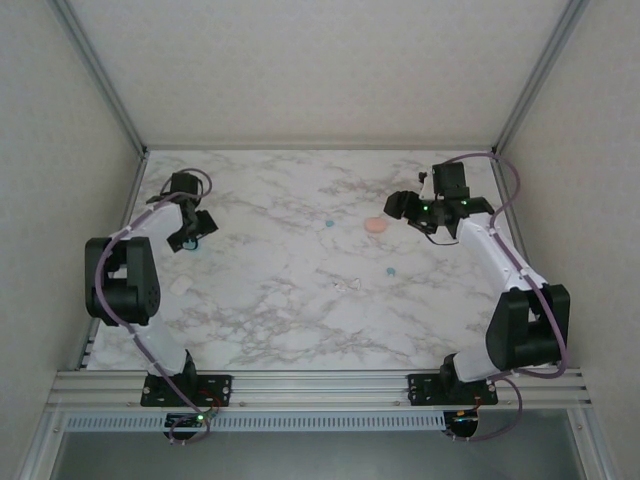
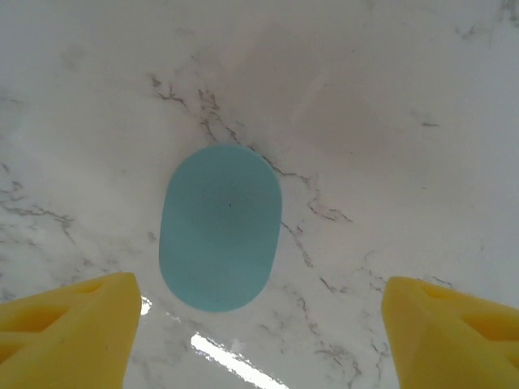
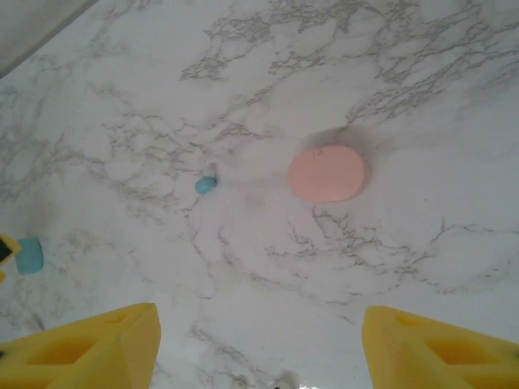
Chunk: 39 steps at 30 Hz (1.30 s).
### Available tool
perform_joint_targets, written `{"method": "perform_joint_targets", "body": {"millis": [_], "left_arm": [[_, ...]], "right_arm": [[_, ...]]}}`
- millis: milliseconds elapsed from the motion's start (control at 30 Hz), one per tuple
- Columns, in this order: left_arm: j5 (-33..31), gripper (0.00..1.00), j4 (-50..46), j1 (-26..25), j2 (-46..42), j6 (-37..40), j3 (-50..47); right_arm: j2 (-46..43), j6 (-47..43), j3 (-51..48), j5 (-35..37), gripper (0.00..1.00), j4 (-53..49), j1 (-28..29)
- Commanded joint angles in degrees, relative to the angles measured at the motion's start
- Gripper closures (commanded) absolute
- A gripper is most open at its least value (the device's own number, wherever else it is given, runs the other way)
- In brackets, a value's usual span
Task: Insert wireless bluetooth earbuds into charging case
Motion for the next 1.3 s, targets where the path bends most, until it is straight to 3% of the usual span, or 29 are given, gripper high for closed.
{"method": "perform_joint_targets", "body": {"millis": [0,233,367,500,633,900,1033,1267], "left_arm": [[1.58,0.25,-1.74,1.60,1.87,1.44,2.02],[2.97,0.32,-2.96,3.06,5.65,4.31,4.28],[4.88,0.41,-3.03,3.15,7.04,6.11,4.72],[3.96,0.42,-3.14,3.29,7.80,7.35,4.78],[3.76,0.50,-3.53,3.37,8.55,8.46,5.21],[10.43,0.65,-2.05,3.01,5.33,12.43,3.13],[16.81,0.67,0.78,-0.09,1.09,15.97,1.10],[22.98,0.68,5.42,-13.58,-6.92,24.61,-0.66]], "right_arm": [[-2.05,0.04,-0.20,0.22,0.33,-2.49,0.31],[-3.27,0.62,-1.26,0.22,0.32,-2.96,0.25],[-3.21,1.23,-1.61,-0.50,0.32,-2.69,0.30],[-3.08,1.37,-1.61,-0.98,0.32,-2.69,0.24],[-2.90,1.33,-1.85,-1.36,0.32,-2.71,0.30],[-2.65,2.12,-3.10,-2.00,0.32,-1.69,0.32],[-1.26,2.97,-3.71,-4.05,0.32,-0.27,0.26],[0.81,4.98,-4.00,-7.78,0.32,2.19,0.32]]}}
